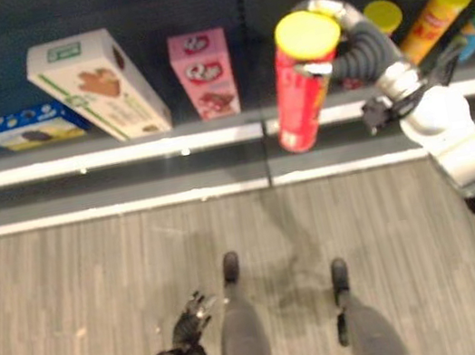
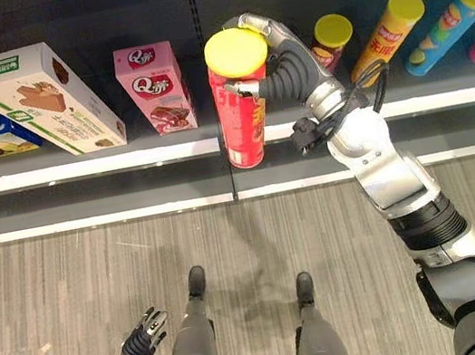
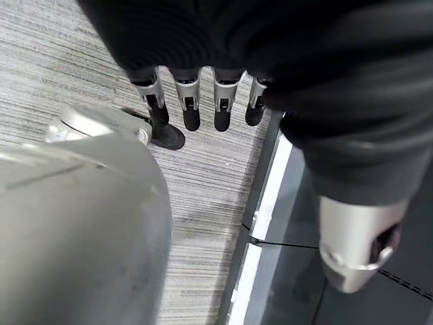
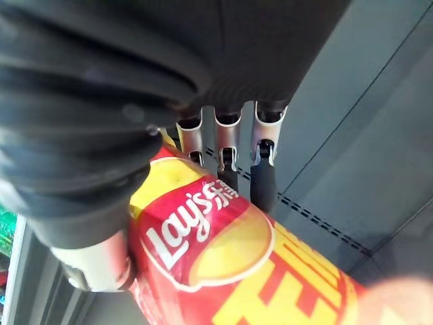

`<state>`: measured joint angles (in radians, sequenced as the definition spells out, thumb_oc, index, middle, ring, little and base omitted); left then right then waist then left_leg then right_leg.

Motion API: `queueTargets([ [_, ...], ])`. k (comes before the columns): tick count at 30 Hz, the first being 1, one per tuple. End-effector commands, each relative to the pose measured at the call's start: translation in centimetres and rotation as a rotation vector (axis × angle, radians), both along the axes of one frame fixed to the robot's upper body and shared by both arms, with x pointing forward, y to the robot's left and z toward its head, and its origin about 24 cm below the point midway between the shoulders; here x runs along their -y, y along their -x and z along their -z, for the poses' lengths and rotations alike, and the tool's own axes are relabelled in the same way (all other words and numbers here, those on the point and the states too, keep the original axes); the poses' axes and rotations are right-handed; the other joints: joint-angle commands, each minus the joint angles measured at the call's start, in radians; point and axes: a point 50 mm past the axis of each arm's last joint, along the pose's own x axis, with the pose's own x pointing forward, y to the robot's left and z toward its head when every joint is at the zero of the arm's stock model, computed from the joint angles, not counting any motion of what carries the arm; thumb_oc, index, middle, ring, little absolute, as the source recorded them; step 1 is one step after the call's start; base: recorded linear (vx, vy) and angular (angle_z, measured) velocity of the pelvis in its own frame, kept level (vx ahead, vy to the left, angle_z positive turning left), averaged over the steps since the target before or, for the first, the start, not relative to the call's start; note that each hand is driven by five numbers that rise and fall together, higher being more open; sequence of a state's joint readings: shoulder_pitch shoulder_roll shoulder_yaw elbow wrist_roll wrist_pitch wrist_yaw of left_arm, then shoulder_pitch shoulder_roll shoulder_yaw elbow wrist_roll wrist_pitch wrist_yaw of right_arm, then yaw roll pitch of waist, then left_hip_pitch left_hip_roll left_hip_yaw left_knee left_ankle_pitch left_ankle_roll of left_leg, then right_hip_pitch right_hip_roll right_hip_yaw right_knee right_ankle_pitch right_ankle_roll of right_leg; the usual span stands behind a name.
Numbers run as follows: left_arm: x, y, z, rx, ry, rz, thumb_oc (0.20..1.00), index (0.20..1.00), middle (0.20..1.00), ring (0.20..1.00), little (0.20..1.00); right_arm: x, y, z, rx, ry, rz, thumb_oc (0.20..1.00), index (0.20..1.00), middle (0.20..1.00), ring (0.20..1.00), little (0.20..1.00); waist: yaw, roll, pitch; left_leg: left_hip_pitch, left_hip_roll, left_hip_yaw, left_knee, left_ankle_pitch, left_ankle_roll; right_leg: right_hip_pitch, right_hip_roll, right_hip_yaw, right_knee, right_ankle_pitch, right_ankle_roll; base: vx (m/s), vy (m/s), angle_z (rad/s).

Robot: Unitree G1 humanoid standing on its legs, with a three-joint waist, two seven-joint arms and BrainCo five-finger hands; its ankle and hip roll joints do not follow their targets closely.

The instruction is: Put the goods on the table back onto the shelves and tidy them up.

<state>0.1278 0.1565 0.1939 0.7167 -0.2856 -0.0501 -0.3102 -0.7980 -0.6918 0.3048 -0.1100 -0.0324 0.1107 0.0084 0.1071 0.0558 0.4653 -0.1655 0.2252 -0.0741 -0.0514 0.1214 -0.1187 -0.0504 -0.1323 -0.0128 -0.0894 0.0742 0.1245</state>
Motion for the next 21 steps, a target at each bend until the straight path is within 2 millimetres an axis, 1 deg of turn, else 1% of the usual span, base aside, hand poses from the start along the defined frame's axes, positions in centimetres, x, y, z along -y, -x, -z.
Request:
queueTargets([
  [1, -1.2, 0.2, -0.7, 0.038, -0.023, -0.005, 1.0, 1.0, 1.0, 1.0, 1.0, -1.5, 1.8, -6.6, 0.279, 0.032, -0.021, 0.2, 0.2, 0.2, 0.2, 0.2, 0.012, 0.008, -0.008, 0.079, 0.062, 0.005, -0.036, -0.022, 0.054, -0.023, -0.131, 0.041, 0.084, 0.023, -0.077, -0.02, 0.002, 0.04],
  [3, -1.2, -0.1, -0.8, 0.045, -0.019, -0.001, 1.0, 1.0, 1.0, 1.0, 1.0, -1.7, 1.5, -7.8, 0.313, 0.057, 0.01, 0.2, 0.2, 0.2, 0.2, 0.2, 0.014, 0.026, 0.011, 0.069, 0.064, 0.002, -0.036, -0.02, 0.054, -0.042, -0.136, 0.048, 0.099, 0.024, -0.075, -0.03, 0.004, 0.08],
  [4, -0.9, -0.5, -1.0, 0.059, -0.014, 0.007, 1.0, 1.0, 1.0, 1.0, 1.0, -1.9, 1.1, -8.9, 0.336, 0.075, 0.029, 0.2, 0.2, 0.2, 0.2, 0.2, 0.011, 0.046, 0.032, 0.055, 0.065, -0.002, -0.036, -0.022, 0.055, -0.066, -0.14, 0.056, 0.114, 0.026, -0.072, -0.04, 0.019, 0.07],
  [6, -0.4, -1.3, -1.1, 0.078, 0.001, 0.018, 1.0, 1.0, 1.0, 1.0, 1.0, -2.8, 1.3, -10.8, 0.403, 0.121, 0.048, 0.2, 0.2, 0.2, 0.2, 0.2, 0.005, 0.071, 0.055, 0.032, 0.069, -0.007, -0.036, -0.022, 0.056, -0.103, -0.141, 0.071, 0.137, 0.028, -0.069, -0.02, 0.011, 0.02],
  [8, -0.2, -1.5, -1.2, 0.084, 0.007, 0.021, 1.0, 1.0, 1.0, 1.0, 1.0, -3.1, 1.2, -11.3, 0.417, 0.143, 0.059, 0.2, 0.2, 0.2, 0.2, 0.2, 0.006, 0.078, 0.055, 0.019, 0.071, -0.009, -0.036, -0.022, 0.056, -0.12, -0.143, 0.075, 0.144, 0.03, -0.069, 0.0, 0.0, 0.0],
  [9, 0.2, -1.8, -1.3, 0.097, 0.024, 0.025, 1.0, 1.0, 1.0, 1.0, 1.0, -3.2, 1.1, -12.2, 0.442, 0.184, 0.094, 0.2, 0.2, 0.2, 0.2, 0.2, 0.007, 0.091, 0.055, -0.001, 0.071, -0.012, -0.036, -0.022, 0.055, -0.144, -0.147, 0.082, 0.15, 0.032, -0.067, 0.0, 0.015, 0.05],
  [11, 0.6, -2.2, -1.5, 0.112, 0.035, 0.037, 1.0, 1.0, 1.0, 1.0, 1.0, -3.4, 1.2, -13.4, 0.487, 0.237, 0.138, 0.2, 0.2, 0.2, 0.2, 0.2, 0.007, 0.104, 0.055, -0.022, 0.073, -0.012, -0.036, -0.019, 0.055, -0.17, -0.149, 0.091, 0.159, 0.035, -0.066, 0.01, 0.014, 0.08],
  [12, 0.7, -2.3, -1.5, 0.113, 0.039, 0.037, 1.0, 1.0, 1.0, 1.0, 1.0, -3.5, 1.2, -13.5, 0.489, 0.24, 0.138, 0.2, 0.2, 0.2, 0.2, 0.2, 0.007, 0.107, 0.055, -0.025, 0.073, -0.012, -0.036, -0.019, 0.055, -0.173, -0.149, 0.091, 0.16, 0.035, -0.066, 0.01, 0.017, 0.03],
  [13, 1.1, -2.5, -1.5, 0.117, 0.052, 0.045, 1.0, 1.0, 1.0, 1.0, 1.0, -3.4, 1.2, -13.8, 0.5, 0.226, 0.145, 0.2, 0.2, 0.2, 0.2, 0.2, 0.003, 0.117, 0.055, -0.039, 0.074, -0.013, -0.036, -0.019, 0.056, -0.189, -0.149, 0.097, 0.161, 0.038, -0.066, 0.0, 0.0, 0.0],
  [14, 1.2, -2.6, -1.6, 0.121, 0.053, 0.054, 1.0, 1.0, 1.0, 1.0, 1.0, -3.5, 1.5, -14.2, 0.524, 0.252, 0.159, 0.2, 0.2, 0.2, 0.2, 0.2, 0.003, 0.12, 0.055, -0.045, 0.074, -0.013, -0.036, -0.018, 0.055, -0.197, -0.151, 0.098, 0.162, 0.039, -0.066, 0.0, 0.0, 0.0],
  [17, 1.7, -2.8, -1.7, 0.128, 0.067, 0.065, 1.0, 1.0, 1.0, 1.0, 1.0, -3.3, 1.4, -14.4, 0.525, 0.243, 0.176, 0.2, 0.2, 0.2, 0.2, 0.2, 0.003, 0.131, 0.055, -0.06, 0.071, -0.015, -0.036, -0.016, 0.055, -0.211, -0.154, 0.098, 0.161, 0.04, -0.066, 0.0, 0.008, -0.03],
  [18, 1.7, -2.8, -1.7, 0.129, 0.071, 0.064, 1.0, 1.0, 1.0, 1.0, 1.0, -3.2, 1.8, -15.1, 0.558, 0.275, 0.204, 0.2, 0.2, 0.2, 0.2, 0.2, 0.004, 0.137, 0.055, -0.072, 0.071, -0.016, -0.036, -0.012, 0.054, -0.223, -0.157, 0.102, 0.161, 0.042, -0.066, 0.0, 0.014, -0.07],
  [21, 1.9, -2.9, -1.7, 0.131, 0.078, 0.075, 1.0, 1.0, 1.0, 1.0, 1.0, -3.1, 2.0, -15.7, 0.582, 0.277, 0.221, 0.2, 0.2, 0.2, 0.2, 0.2, 0.004, 0.147, 0.055, -0.083, 0.071, -0.015, -0.036, -0.019, 0.052, -0.23, -0.164, 0.103, 0.158, 0.034, -0.066, 0.04, 0.013, -0.05],
])
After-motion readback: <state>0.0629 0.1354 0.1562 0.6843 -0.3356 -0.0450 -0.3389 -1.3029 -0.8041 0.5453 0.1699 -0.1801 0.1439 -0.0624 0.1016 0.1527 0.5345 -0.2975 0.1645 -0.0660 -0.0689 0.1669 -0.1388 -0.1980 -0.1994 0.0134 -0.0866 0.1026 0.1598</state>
